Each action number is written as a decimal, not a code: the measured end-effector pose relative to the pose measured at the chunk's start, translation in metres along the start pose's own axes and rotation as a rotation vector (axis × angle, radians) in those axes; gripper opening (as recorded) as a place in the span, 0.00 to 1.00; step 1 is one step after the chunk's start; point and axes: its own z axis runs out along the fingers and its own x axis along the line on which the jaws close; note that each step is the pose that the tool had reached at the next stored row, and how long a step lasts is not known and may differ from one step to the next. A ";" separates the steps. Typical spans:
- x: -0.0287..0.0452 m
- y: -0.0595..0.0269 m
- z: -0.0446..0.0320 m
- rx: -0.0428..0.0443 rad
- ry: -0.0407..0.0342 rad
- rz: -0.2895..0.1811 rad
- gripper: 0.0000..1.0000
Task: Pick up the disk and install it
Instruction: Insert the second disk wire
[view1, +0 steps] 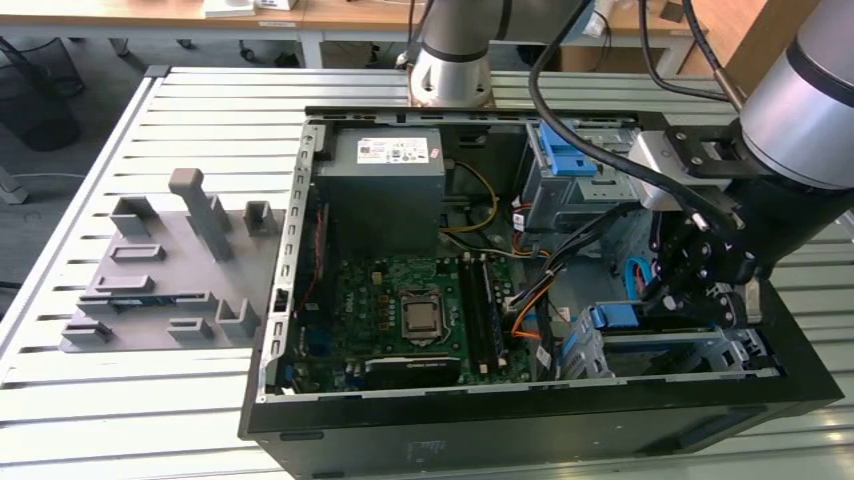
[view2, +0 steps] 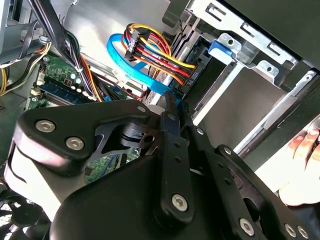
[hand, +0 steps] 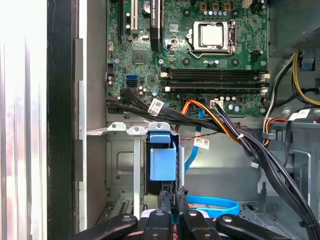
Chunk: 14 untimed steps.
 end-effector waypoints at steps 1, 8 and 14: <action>0.0001 -0.0001 0.0001 0.0000 0.0002 0.000 0.16; 0.0001 -0.0003 0.0004 0.0000 -0.0001 0.000 0.16; 0.0001 -0.0003 -0.0021 0.0000 0.0000 0.000 0.24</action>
